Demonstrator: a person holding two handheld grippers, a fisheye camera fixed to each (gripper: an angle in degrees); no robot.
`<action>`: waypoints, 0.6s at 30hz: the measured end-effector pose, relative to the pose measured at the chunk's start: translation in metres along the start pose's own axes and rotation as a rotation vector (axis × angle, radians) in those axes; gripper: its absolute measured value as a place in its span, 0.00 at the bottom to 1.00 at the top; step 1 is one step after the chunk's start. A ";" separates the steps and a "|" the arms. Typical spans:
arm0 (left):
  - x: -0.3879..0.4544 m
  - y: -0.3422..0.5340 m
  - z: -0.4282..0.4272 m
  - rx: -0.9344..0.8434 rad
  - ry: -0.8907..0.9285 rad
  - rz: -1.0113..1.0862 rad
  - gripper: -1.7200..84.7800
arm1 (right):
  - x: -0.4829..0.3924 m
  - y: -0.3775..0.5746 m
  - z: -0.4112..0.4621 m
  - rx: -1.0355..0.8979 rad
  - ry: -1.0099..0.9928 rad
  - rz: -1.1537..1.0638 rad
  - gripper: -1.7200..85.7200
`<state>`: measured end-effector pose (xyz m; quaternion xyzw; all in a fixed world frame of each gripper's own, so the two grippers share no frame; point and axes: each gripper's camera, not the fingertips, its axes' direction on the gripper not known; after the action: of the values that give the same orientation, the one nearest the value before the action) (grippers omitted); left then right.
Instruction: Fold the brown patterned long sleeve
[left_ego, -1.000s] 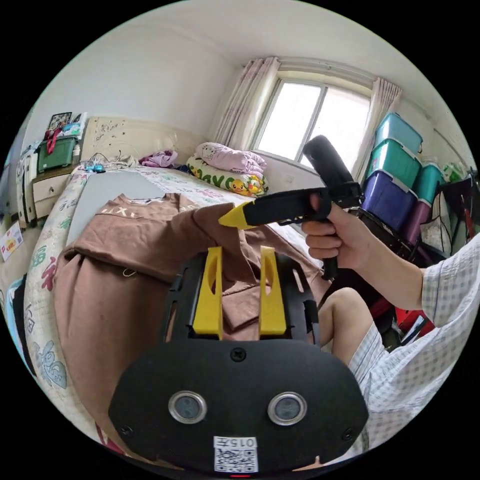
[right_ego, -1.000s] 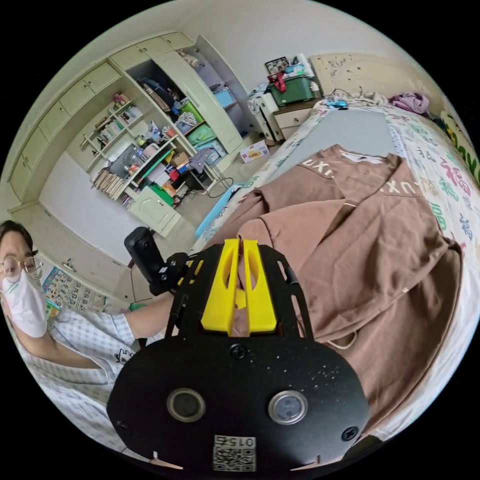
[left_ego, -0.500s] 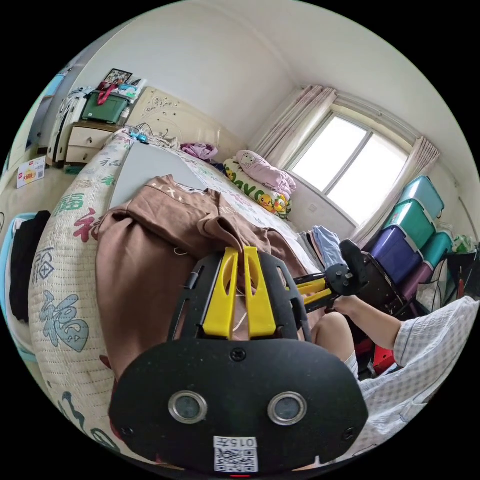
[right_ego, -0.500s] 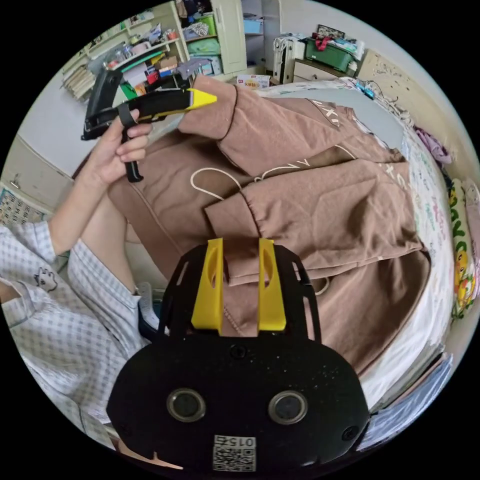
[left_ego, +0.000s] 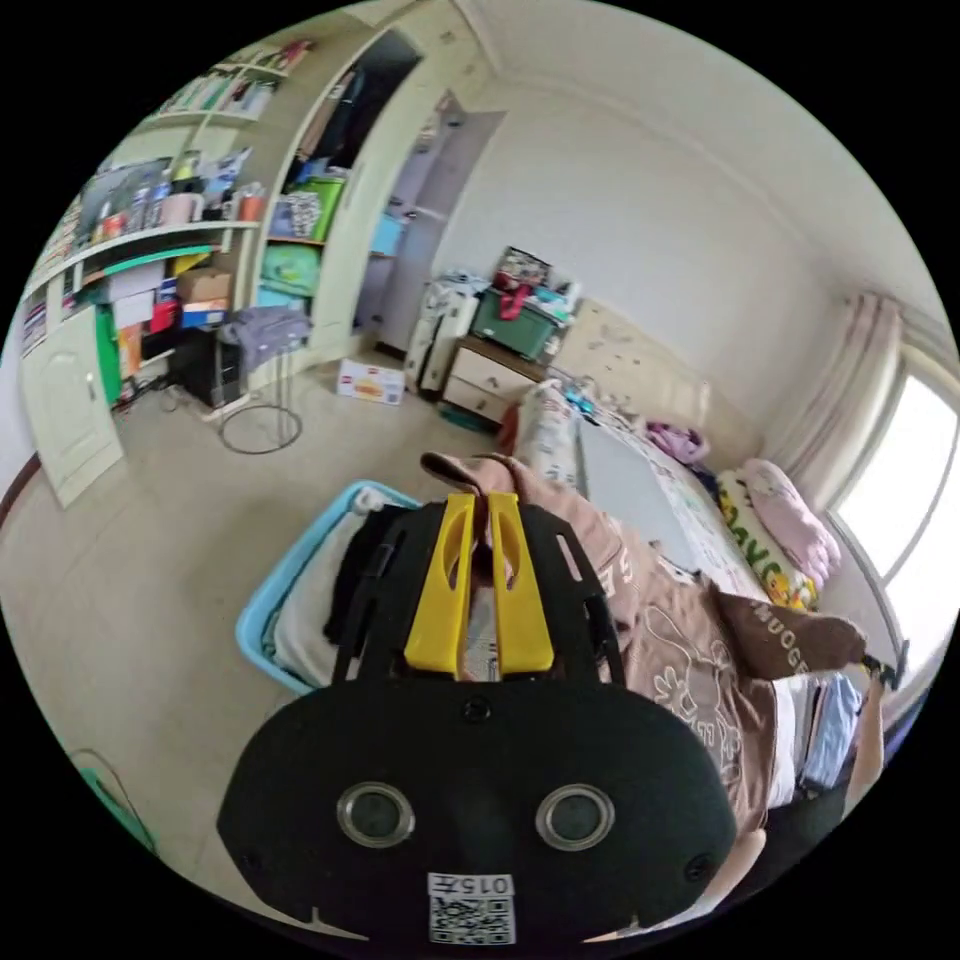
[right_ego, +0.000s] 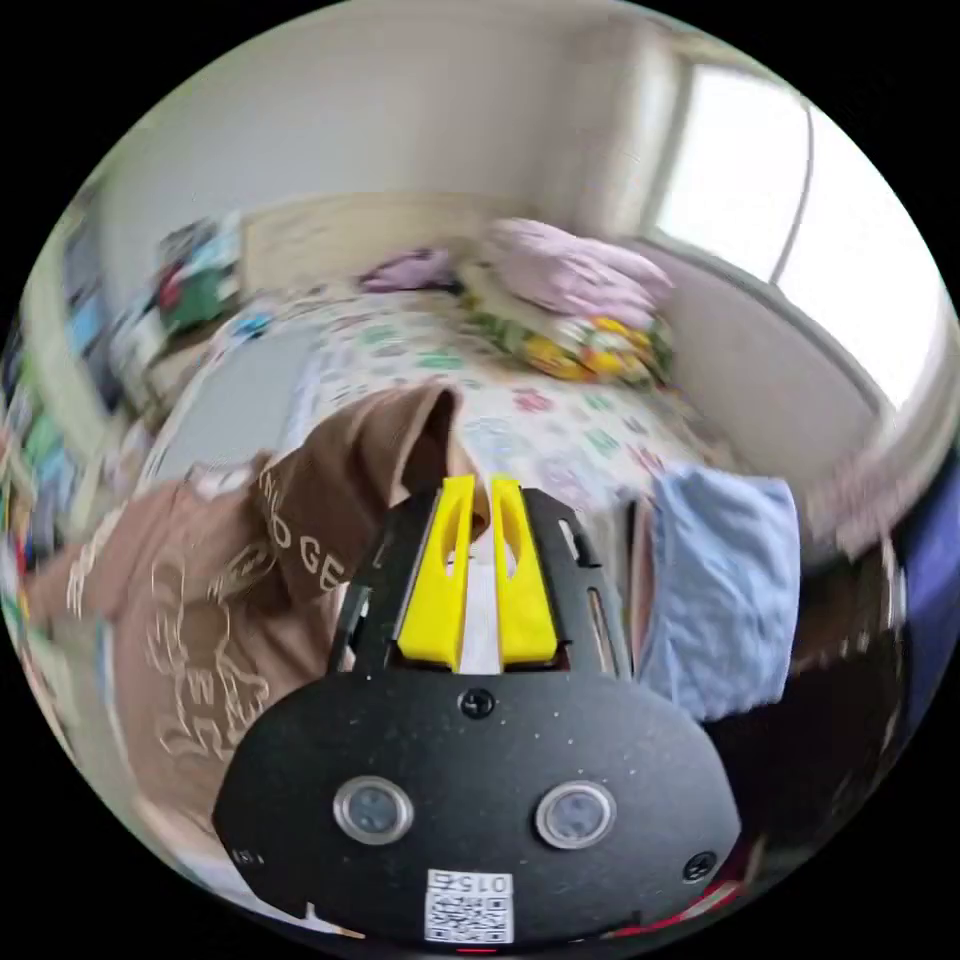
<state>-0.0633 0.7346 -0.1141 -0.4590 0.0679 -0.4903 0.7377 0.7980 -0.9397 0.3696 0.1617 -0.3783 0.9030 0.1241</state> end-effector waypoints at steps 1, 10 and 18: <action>-0.026 -0.009 -0.007 -0.001 -0.122 -0.082 0.02 | 0.017 0.001 0.000 0.004 -0.006 0.071 0.12; 0.103 0.033 0.089 -0.091 -0.056 0.254 0.02 | -0.056 0.063 0.074 -0.054 -0.328 -0.271 0.10; 0.320 0.059 0.306 -0.363 0.114 0.508 0.01 | -0.259 0.068 0.153 -0.197 -0.450 -0.580 0.02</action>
<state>0.3068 0.6757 0.1282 -0.5234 0.3080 -0.2952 0.7376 1.0422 -1.1232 0.3279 0.4436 -0.4198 0.7314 0.3033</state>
